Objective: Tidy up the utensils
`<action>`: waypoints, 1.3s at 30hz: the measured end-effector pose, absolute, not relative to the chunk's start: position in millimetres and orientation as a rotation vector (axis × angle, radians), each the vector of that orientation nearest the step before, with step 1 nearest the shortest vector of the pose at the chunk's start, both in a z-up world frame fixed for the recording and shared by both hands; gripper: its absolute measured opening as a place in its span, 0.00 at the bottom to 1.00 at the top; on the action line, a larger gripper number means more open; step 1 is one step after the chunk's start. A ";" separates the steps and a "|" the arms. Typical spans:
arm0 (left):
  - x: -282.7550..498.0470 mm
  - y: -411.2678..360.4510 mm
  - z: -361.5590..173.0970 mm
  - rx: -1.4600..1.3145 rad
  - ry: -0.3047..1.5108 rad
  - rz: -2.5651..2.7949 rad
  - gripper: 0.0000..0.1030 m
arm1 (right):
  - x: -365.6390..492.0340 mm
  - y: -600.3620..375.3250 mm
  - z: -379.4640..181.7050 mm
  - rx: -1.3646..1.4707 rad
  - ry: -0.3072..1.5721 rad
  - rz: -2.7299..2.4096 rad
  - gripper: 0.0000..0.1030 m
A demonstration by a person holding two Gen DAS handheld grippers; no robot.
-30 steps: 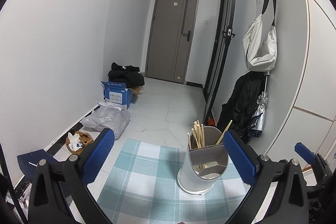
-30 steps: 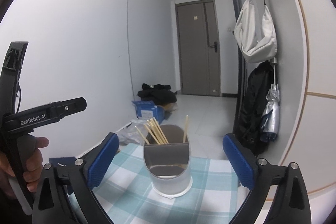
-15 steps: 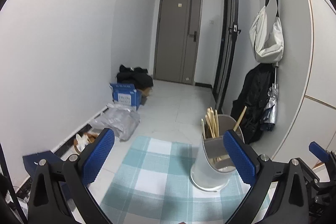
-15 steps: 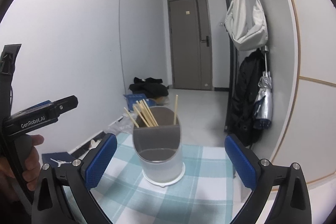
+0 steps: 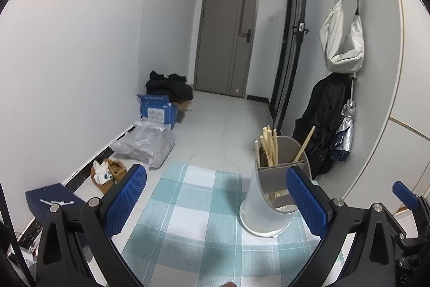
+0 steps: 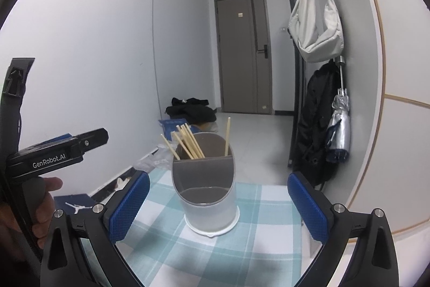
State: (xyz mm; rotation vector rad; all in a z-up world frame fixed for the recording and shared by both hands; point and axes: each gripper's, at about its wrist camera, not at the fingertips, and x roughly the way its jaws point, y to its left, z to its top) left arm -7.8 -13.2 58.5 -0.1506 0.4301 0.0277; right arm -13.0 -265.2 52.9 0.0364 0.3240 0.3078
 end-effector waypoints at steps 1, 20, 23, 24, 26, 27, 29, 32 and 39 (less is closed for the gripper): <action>-8.1 -12.2 58.1 -0.154 0.430 0.029 0.99 | -13.1 -265.0 52.6 0.034 0.324 0.305 1.00; -8.0 -11.1 57.2 -0.163 0.424 0.046 0.99 | -13.1 -266.1 50.1 0.034 0.333 0.294 1.00; -7.5 -11.9 56.0 -0.157 0.423 0.043 0.99 | -13.3 -265.9 49.9 0.031 0.335 0.292 1.00; -8.0 -12.1 55.9 -0.155 0.420 0.043 0.99 | -13.4 -265.9 49.9 0.030 0.334 0.292 1.00; -7.6 -11.9 55.5 -0.156 0.421 0.041 0.99 | -13.0 -266.0 49.8 0.032 0.336 0.290 1.00; -8.0 -11.4 55.2 -0.158 0.422 0.042 0.99 | -12.3 -265.9 49.8 0.034 0.338 0.290 1.00; -7.6 -10.5 55.0 -0.164 0.427 0.043 0.99 | -12.4 -266.1 50.1 0.038 0.335 0.291 1.00; -8.1 -9.4 55.2 -0.167 0.426 0.047 0.99 | -12.8 -265.8 49.5 0.035 0.335 0.291 1.00; -7.4 -11.0 54.5 -0.161 0.429 0.042 0.99 | -12.8 -266.0 49.1 0.037 0.334 0.291 1.00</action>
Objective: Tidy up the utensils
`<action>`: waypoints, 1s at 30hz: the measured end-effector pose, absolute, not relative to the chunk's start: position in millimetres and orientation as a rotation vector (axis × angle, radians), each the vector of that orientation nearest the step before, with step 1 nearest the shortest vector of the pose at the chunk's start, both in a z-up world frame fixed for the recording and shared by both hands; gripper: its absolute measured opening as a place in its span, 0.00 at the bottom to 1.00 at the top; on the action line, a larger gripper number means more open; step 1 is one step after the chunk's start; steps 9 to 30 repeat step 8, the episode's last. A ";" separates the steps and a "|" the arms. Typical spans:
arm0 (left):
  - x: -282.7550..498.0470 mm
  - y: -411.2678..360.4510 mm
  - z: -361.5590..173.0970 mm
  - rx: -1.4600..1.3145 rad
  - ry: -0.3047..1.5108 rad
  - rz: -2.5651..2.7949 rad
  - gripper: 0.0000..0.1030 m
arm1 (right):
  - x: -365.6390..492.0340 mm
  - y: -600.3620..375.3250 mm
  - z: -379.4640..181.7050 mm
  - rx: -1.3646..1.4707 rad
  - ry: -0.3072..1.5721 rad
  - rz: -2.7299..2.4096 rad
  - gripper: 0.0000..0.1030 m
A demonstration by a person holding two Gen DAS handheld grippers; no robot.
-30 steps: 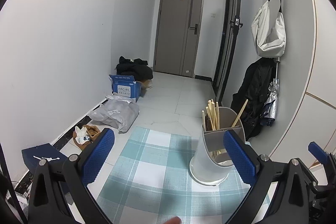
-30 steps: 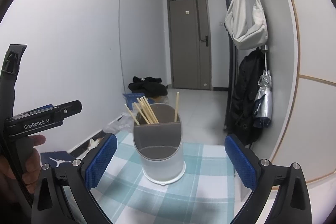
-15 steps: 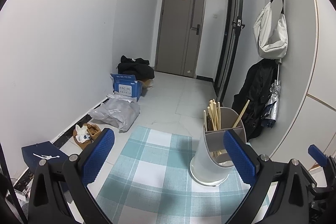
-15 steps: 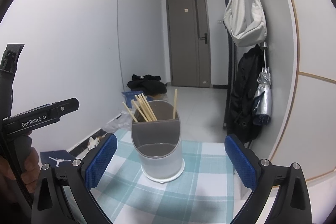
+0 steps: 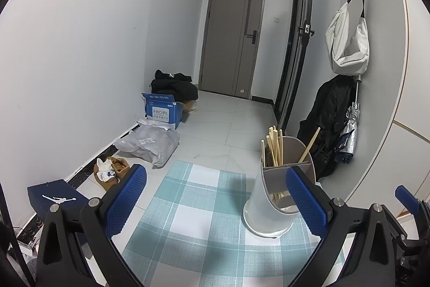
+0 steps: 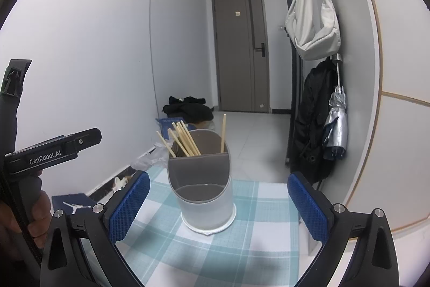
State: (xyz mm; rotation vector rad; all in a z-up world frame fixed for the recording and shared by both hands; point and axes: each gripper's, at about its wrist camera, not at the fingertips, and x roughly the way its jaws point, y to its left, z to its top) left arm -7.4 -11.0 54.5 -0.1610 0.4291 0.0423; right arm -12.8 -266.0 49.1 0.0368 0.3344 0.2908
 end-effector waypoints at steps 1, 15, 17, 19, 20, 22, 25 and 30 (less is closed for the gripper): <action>-7.5 -11.1 54.4 -0.161 0.428 0.045 0.99 | -12.7 -265.8 49.0 0.037 0.335 0.291 1.00; -7.1 -11.0 54.2 -0.172 0.441 0.050 0.99 | -11.7 -265.3 48.7 0.040 0.340 0.292 1.00; -7.1 -11.0 54.2 -0.172 0.441 0.050 0.99 | -11.7 -265.3 48.7 0.040 0.340 0.292 1.00; -7.1 -11.0 54.2 -0.172 0.441 0.050 0.99 | -11.7 -265.3 48.7 0.040 0.340 0.292 1.00; -7.1 -11.0 54.2 -0.172 0.441 0.050 0.99 | -11.7 -265.3 48.7 0.040 0.340 0.292 1.00; -7.1 -11.0 54.2 -0.172 0.441 0.050 0.99 | -11.7 -265.3 48.7 0.040 0.340 0.292 1.00; -7.1 -11.0 54.2 -0.172 0.441 0.050 0.99 | -11.7 -265.3 48.7 0.040 0.340 0.292 1.00; -7.1 -11.0 54.2 -0.172 0.441 0.050 0.99 | -11.7 -265.3 48.7 0.040 0.340 0.292 1.00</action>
